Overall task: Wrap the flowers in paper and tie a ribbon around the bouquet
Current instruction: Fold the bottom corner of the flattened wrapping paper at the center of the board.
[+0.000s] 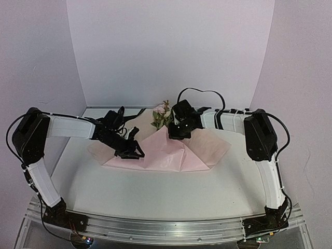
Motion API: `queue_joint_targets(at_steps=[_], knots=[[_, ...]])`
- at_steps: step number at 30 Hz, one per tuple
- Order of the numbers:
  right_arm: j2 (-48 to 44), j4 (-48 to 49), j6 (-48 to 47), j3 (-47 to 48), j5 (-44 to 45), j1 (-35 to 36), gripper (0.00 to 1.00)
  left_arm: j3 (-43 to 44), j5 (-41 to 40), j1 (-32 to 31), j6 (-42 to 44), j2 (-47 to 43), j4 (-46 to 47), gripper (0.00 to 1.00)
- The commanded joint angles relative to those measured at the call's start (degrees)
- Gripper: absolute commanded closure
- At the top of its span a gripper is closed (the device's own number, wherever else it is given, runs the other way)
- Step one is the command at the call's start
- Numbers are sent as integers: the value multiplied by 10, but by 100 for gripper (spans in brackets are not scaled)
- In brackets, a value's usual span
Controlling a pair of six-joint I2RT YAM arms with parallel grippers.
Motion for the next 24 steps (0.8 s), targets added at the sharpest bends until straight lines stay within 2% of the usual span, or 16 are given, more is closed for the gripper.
queue_joint_targets(at_steps=[1,3,9,11,12,14,16,20,24], knots=[[19,-17,8,42,15,-2,100,-3,-1,6,-28,30,54,68],[23,-27,10,54,7,-2,100,1,-22,6,-29,49,49,70],[10,-54,14,70,-4,-3,82,2,-67,7,-35,86,41,73],[8,-81,8,97,-4,-2,71,2,-83,7,-38,97,40,74],[5,-96,6,106,-4,-2,61,3,-89,8,-41,100,40,74],[-10,-125,8,116,-2,-2,49,2,-95,8,-47,105,43,74],[-42,-141,16,99,2,-2,40,2,-102,8,-52,105,44,74],[-127,-145,51,8,-16,2,38,0,-113,8,-60,104,47,74],[-183,-120,95,-94,-40,22,47,-6,-115,8,-64,106,53,74]])
